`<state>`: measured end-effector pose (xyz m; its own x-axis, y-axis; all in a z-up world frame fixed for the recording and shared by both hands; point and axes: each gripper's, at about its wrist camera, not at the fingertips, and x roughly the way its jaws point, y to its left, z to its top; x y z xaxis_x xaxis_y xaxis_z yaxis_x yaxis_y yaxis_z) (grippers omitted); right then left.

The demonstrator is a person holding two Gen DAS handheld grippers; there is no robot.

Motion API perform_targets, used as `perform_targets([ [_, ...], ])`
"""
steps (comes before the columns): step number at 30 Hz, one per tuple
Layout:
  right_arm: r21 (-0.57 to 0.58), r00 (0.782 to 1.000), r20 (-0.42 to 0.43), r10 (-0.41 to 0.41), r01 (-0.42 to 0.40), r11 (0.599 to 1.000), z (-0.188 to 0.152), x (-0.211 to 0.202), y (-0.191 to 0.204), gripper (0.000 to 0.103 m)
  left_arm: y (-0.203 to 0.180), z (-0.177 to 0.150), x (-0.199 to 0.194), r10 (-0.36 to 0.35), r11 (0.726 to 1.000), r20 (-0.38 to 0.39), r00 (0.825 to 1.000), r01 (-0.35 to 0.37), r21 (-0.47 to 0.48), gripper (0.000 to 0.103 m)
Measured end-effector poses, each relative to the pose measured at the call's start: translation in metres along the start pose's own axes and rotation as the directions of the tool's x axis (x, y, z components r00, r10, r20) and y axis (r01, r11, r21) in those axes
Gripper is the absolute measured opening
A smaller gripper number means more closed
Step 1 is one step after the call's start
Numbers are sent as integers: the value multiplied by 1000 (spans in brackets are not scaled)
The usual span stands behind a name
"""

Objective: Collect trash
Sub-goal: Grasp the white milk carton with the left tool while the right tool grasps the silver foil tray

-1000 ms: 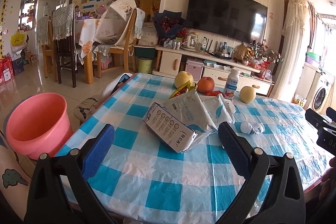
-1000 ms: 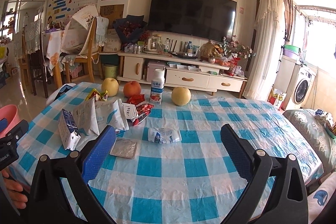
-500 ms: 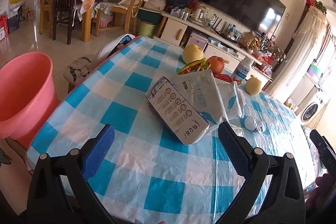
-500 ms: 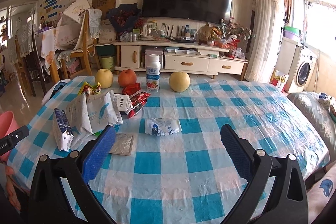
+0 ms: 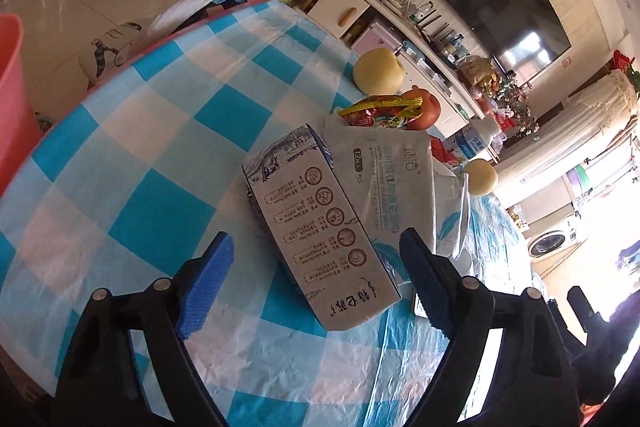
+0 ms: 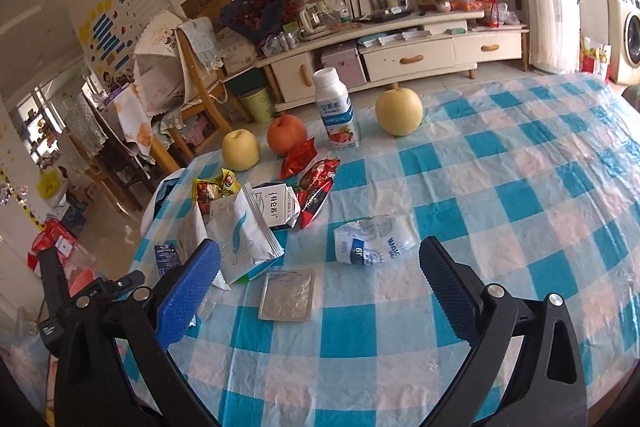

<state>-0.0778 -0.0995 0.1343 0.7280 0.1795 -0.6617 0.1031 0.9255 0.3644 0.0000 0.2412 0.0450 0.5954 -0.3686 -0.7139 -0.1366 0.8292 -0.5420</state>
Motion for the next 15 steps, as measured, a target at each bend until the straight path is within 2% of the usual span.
perform_targets([
  [3,-27,997,-80,23,-26,999,-4,25,10,90,3,7,15,-7,999,-30,1000,6,-36,82],
  [4,-46,993,-111,33,-39,998,-8,33,15,77,2,8,20,-12,999,-39,999,11,-45,82],
  [5,-68,989,-140,39,-49,996,-12,42,21,74,2,9,23,-14,999,-43,999,12,-48,81],
  [10,-159,973,-230,2,-39,987,-32,77,46,74,-4,13,40,-1,999,-68,998,-1,-34,81],
  [12,-177,965,-261,-18,-29,984,-41,89,51,74,-5,12,46,19,999,-84,996,-21,-29,76],
  [15,-233,963,-259,-80,18,972,-49,103,58,74,-6,13,53,31,999,-100,994,-34,-27,69],
])
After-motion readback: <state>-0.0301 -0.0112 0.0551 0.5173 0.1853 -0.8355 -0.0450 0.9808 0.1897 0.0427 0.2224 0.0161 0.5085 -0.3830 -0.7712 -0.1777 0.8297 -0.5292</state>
